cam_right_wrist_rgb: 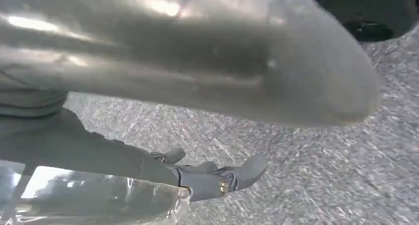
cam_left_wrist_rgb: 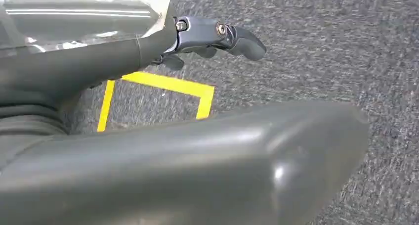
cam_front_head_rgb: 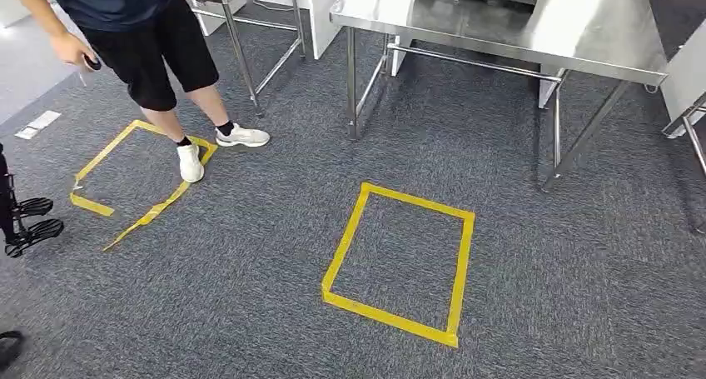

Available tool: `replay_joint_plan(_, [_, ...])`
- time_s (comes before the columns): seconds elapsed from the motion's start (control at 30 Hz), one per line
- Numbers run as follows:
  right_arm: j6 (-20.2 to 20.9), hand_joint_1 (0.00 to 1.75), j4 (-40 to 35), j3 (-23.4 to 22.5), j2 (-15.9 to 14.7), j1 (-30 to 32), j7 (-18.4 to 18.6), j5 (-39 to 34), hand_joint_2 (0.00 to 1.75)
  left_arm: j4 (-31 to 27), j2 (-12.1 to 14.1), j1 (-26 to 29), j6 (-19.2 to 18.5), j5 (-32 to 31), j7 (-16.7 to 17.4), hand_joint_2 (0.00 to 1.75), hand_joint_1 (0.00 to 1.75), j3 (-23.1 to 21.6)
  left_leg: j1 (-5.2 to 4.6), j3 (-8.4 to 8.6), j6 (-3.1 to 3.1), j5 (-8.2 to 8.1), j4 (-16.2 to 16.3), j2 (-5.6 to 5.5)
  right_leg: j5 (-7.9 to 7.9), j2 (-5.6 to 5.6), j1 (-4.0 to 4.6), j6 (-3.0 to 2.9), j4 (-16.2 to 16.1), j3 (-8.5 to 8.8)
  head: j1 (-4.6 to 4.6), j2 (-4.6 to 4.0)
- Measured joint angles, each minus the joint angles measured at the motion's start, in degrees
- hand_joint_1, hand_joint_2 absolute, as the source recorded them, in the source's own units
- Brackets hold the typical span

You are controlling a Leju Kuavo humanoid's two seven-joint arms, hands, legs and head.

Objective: Take the parts from the cabinet and place them on the table.

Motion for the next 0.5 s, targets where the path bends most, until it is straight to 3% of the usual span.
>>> replay_joint_plan(0.03, [0.0,0.00,0.0,0.0,-0.1,-0.1,-0.1,0.0,0.00,0.0,0.0,0.0,0.1,0.0,-0.1,0.00,0.00,0.0,-0.09,-1.55,-0.11,-2.76,3.4,2.33,0.14,-0.52,0.10,-0.85,0.0,-0.43,-0.52,0.00])
replay_joint_plan(0.1, [0.0,0.00,0.0,0.0,-0.2,0.2,0.0,0.0,0.00,0.0,-0.1,-0.1,0.2,0.0,-0.1,0.00,0.00,0.0,0.03,-5.52,-0.43,-7.77,12.5,3.65,0.25,-2.08,0.51,-1.16,0.1,-0.79,-0.68,0.00])
replay_joint_plan(0.13, [0.0,0.00,0.0,0.0,-0.1,0.3,0.0,0.0,0.00,0.0,-0.1,-0.1,0.2,0.0,-0.1,0.00,0.00,0.0,0.04,-6.95,-0.56,-9.00,16.0,3.87,0.25,-2.96,0.65,-1.16,0.1,-0.93,-0.72,0.00])
replay_joint_plan(0.17, [0.0,0.00,0.1,0.0,-0.1,0.3,0.0,0.0,0.00,0.0,-0.1,0.0,0.2,0.0,-0.1,0.00,0.00,0.0,0.06,-7.01,-0.56,-8.80,16.8,4.00,0.25,-3.71,0.76,-1.16,0.1,-1.03,-0.70,0.00])
replay_joint_plan(0.2, [0.1,0.00,0.1,0.0,-0.1,0.3,0.0,0.0,0.00,0.0,-0.1,0.1,0.2,0.0,0.0,0.00,0.00,0.0,0.07,-5.82,-0.50,-7.58,15.1,4.16,0.24,-4.41,0.78,-1.15,0.2,-1.04,-0.74,0.00])
replay_joint_plan(0.23, [0.1,0.00,0.1,0.0,0.0,0.2,0.0,0.0,0.00,0.0,-0.1,0.1,0.2,0.0,0.0,0.00,0.00,0.0,0.07,-3.27,-0.39,-5.54,11.2,4.47,0.23,-5.04,0.77,-1.12,0.2,-0.97,-0.72,0.00])
replay_joint_plan(0.27, [0.1,0.00,0.1,0.0,0.0,0.1,0.1,0.2,0.00,0.0,0.0,0.1,0.1,0.0,0.0,0.00,0.00,0.0,0.07,0.01,-0.21,-3.35,5.8,5.48,0.20,-5.63,0.77,-1.09,0.2,-0.80,-0.79,0.00])
replay_joint_plan(0.3, [0.1,0.00,0.1,0.0,0.0,-0.1,0.2,0.3,0.00,0.0,0.1,0.1,-0.1,0.0,0.0,0.00,0.00,0.0,-0.02,2.95,0.11,-2.02,1.2,8.10,0.04,-6.13,0.99,-0.81,0.2,-0.14,-0.79,0.00])
replay_joint_plan(0.33, [0.1,0.00,0.1,0.0,0.0,0.0,0.2,0.3,0.00,0.0,0.1,-0.1,-0.3,0.0,0.0,0.00,0.00,0.0,-0.53,3.71,0.39,-2.49,-0.6,9.83,-0.22,-6.64,1.83,-0.38,0.6,-0.38,-0.96,0.00])
replay_joint_plan(0.37, [0.1,0.00,0.1,0.0,0.0,0.0,0.2,0.3,0.00,0.0,0.1,-0.1,-0.3,0.0,0.0,0.00,0.00,0.0,-0.47,3.48,0.91,-2.34,-0.5,8.64,-0.19,-7.05,1.79,-0.14,0.4,-0.42,-0.61,0.00])
replay_joint_plan(0.43, [0.1,0.00,0.1,0.0,0.0,-0.2,0.2,0.3,0.00,0.0,0.1,0.0,-0.4,0.0,0.0,0.00,0.00,0.0,-0.95,2.95,1.53,-2.17,-0.5,7.51,0.03,-8.34,1.66,0.26,0.1,0.09,-0.48,0.00])
replay_joint_plan(0.47, [0.1,0.00,0.1,0.0,0.0,-0.3,0.2,0.3,0.00,0.0,0.1,0.0,-0.4,0.0,0.1,0.00,0.00,0.0,-0.71,2.96,2.18,-1.73,-1.1,6.73,-0.16,-8.93,1.84,0.70,0.2,0.14,-0.57,0.00])
replay_joint_plan(0.5, [0.1,0.00,0.1,0.0,-0.1,-0.4,0.2,0.4,0.00,0.0,0.0,0.1,-0.4,0.0,0.1,0.00,0.00,0.0,-0.44,2.96,2.62,-1.38,-1.3,6.30,-0.95,-6.24,1.36,1.06,1.1,-0.47,-0.37,0.00])
